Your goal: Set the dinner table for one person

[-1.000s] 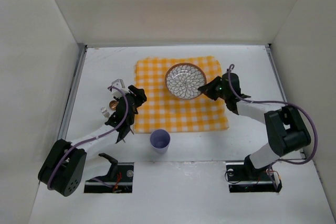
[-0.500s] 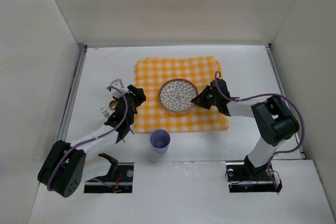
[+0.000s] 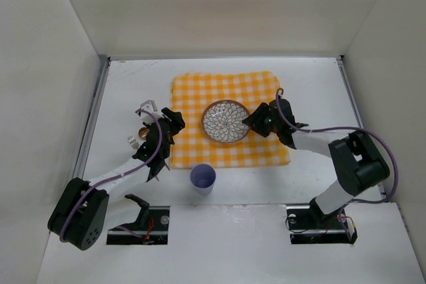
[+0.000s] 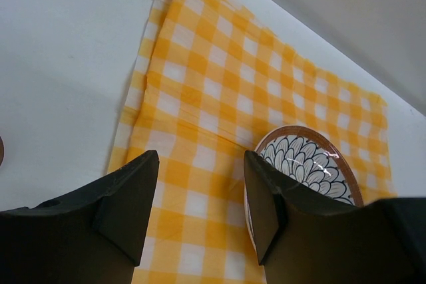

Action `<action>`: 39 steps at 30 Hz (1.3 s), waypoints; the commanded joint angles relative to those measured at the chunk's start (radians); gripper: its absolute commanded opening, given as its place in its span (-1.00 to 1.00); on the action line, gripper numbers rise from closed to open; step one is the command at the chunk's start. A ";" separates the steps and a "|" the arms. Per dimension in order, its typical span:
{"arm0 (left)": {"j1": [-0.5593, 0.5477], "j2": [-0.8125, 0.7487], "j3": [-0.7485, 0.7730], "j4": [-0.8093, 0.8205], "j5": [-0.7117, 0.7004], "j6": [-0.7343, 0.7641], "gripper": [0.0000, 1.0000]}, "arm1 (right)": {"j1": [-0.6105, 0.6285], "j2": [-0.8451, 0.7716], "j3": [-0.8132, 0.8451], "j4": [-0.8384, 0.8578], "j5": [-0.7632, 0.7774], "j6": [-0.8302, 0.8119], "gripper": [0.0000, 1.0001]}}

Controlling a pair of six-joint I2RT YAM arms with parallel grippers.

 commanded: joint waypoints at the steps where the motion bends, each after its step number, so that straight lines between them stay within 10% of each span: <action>1: 0.008 -0.025 -0.013 0.042 -0.018 0.011 0.03 | 0.008 -0.149 -0.010 -0.057 0.111 -0.089 0.11; 7: -0.002 -0.013 -0.002 0.039 -0.021 0.016 0.02 | 0.054 -0.382 -0.034 -0.280 0.280 -0.241 0.10; 13: -0.008 0.013 0.009 0.036 -0.023 0.011 0.02 | 0.343 -0.515 0.126 -0.441 0.248 -0.460 -0.94; 22: -0.005 -0.011 -0.002 0.030 -0.020 0.008 0.02 | 0.649 -0.345 0.375 -0.644 0.312 -0.633 -0.10; 39: -0.008 -0.017 -0.002 0.029 -0.023 0.010 0.02 | 0.772 -0.120 0.458 -0.737 0.301 -0.707 -0.21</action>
